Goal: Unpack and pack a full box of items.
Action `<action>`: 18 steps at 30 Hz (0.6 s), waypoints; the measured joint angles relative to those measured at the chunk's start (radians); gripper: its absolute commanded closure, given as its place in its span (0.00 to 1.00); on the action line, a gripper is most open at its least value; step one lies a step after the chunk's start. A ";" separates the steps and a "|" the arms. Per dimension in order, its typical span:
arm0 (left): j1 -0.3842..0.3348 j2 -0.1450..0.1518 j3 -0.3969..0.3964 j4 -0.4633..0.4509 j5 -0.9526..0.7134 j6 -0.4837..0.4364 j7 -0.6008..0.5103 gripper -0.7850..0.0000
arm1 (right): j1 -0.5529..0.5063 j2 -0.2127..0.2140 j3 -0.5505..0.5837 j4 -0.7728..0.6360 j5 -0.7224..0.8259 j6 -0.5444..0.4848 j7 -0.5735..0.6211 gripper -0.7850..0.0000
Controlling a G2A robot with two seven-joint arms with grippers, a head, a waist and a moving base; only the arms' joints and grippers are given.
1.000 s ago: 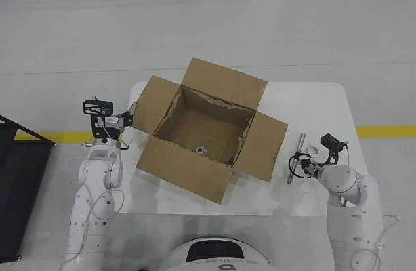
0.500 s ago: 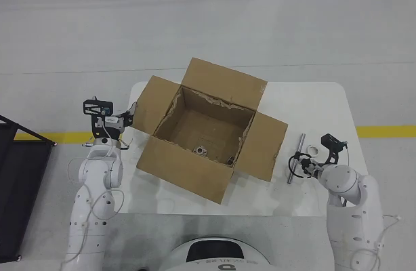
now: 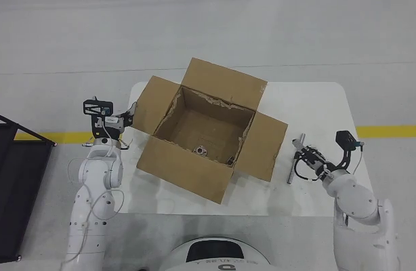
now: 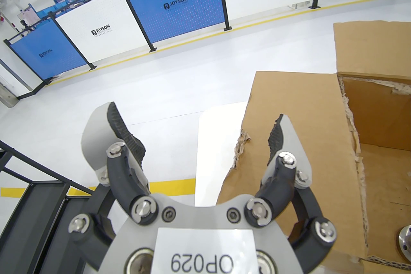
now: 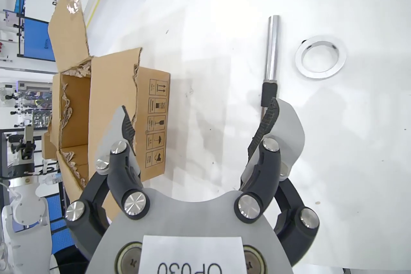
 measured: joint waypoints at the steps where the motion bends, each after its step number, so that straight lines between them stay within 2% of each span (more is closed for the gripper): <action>1: 0.000 0.000 0.000 0.000 0.000 0.000 0.000 0.00 | 0.001 0.000 0.000 0.001 -0.001 0.001 0.001 0.00; 8: 0.000 0.000 0.000 0.000 0.000 0.000 0.000 0.00 | 0.020 0.000 -0.008 0.020 0.040 0.012 0.002 0.00; 10: 0.000 0.000 0.000 0.000 0.000 0.000 0.000 0.00 | 0.046 0.005 -0.033 -0.003 0.047 -0.024 0.009 0.00; 14: 0.000 0.000 0.000 0.000 0.000 0.000 0.000 0.00 | 0.055 0.006 -0.095 -0.120 -0.045 -0.001 -0.026 0.00; 18: 0.000 0.000 0.000 0.000 0.000 0.000 0.000 0.00 | 0.025 0.008 -0.216 -0.263 -0.158 -0.011 -0.036 0.00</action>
